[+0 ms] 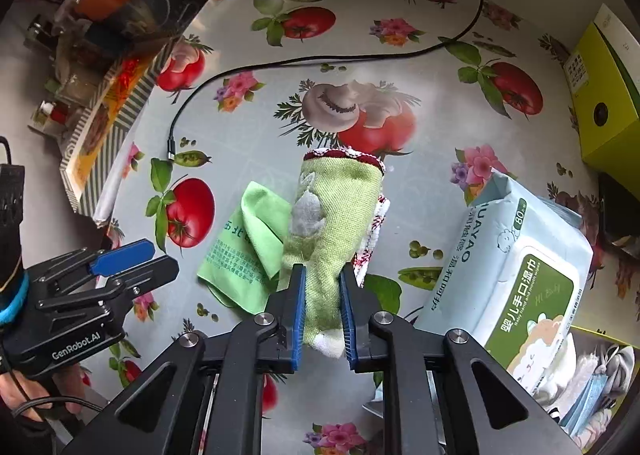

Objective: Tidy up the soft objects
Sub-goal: 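Grasp the green rabbit towel with the right tool while the left tool grasps the cloth, then carry the rabbit towel with the right tool while the left tool carries the cloth, then open the right tool over the box lid while the left tool releases the cloth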

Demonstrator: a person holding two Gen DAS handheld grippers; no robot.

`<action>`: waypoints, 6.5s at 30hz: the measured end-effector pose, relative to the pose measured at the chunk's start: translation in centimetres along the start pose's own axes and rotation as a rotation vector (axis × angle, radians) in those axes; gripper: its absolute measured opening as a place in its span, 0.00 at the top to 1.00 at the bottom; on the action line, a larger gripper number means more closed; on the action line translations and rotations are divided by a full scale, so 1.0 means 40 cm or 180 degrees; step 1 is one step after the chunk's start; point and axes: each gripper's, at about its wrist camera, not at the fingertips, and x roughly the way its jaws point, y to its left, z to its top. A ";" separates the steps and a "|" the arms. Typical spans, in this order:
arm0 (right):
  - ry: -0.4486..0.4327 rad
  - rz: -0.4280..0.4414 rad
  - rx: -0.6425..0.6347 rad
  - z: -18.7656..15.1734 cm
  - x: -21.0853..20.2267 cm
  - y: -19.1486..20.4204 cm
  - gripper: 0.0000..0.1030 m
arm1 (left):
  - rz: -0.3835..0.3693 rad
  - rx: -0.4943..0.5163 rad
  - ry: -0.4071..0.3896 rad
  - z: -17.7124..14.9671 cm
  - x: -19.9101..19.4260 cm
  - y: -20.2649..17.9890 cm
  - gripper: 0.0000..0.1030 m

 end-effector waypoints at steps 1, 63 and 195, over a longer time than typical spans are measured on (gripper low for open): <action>-0.0005 -0.0003 0.0008 -0.007 -0.004 -0.002 0.86 | -0.0036 0.0011 -0.0002 0.004 0.005 -0.004 0.58; -0.0635 0.0184 0.0212 -0.148 -0.255 -0.044 0.86 | 0.0146 0.0523 -0.0399 0.008 -0.105 -0.175 0.98; -0.1085 -0.0074 0.2366 -0.651 -0.333 -0.652 0.76 | -0.0600 0.2234 0.0061 -0.154 -0.087 -0.816 0.98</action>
